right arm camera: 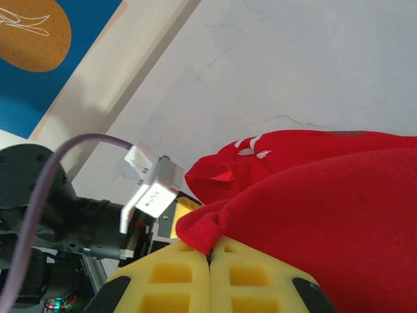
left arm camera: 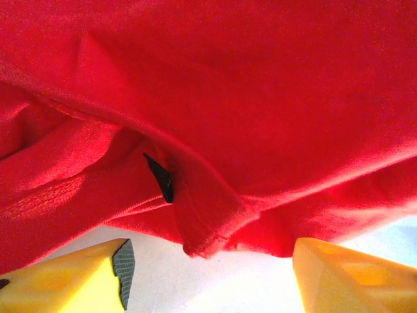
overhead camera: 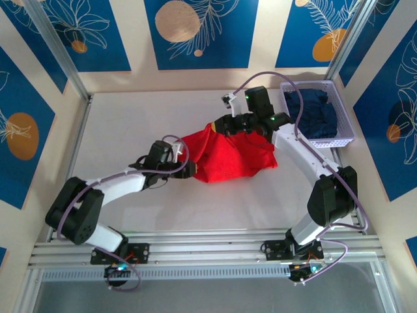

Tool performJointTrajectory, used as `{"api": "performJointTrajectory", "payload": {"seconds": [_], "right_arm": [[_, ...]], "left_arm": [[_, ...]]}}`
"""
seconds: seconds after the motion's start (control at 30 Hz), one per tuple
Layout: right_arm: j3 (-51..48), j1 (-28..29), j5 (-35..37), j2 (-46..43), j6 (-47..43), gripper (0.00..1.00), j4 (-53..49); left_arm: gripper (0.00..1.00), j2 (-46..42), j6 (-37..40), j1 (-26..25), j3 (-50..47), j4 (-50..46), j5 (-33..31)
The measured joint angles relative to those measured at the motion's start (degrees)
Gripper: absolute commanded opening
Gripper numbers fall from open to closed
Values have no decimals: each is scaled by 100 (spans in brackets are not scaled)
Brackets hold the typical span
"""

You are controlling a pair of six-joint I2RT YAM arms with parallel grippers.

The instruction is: Fold the inside-out t-shirt

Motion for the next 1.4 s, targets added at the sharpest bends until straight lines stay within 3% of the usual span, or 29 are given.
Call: {"api": "performJointTrajectory", "payload": {"seconds": [0.23,0.53,0.67,0.83,0.93,1.03,1.13,1.27,1.4], "right_arm": [[0,-11,0,0,0,0,-9],[2,-76,72,0,-160,0,-205],[260,-122,651,-2,-483,0,-761],[765,15,2041,-68,-994,2,-1237],[977,219,2997,-63,-1222,19,-1412],[1228,398,3810,68,-1355,37,-1613],[1161,562,4457,111,-1362,46,-1633],[387,868,4706,-223,-1353,51,-1394],[-1047,1493,4214,-1108,-1349,51,-903]], "left_arm": [[58,691,-37,-146,262,433,-70],[6,922,146,-146,673,457,-402],[0,297,466,-144,678,-96,-330],[0,-1602,369,-146,737,-793,7],[0,-2378,192,-144,1047,-1056,190],[0,-2588,175,-136,1333,-1316,240],[0,-2583,190,-68,1388,-1670,232],[0,-2494,192,57,1388,-2048,238],[0,-2476,192,131,1410,-2223,238]]}}
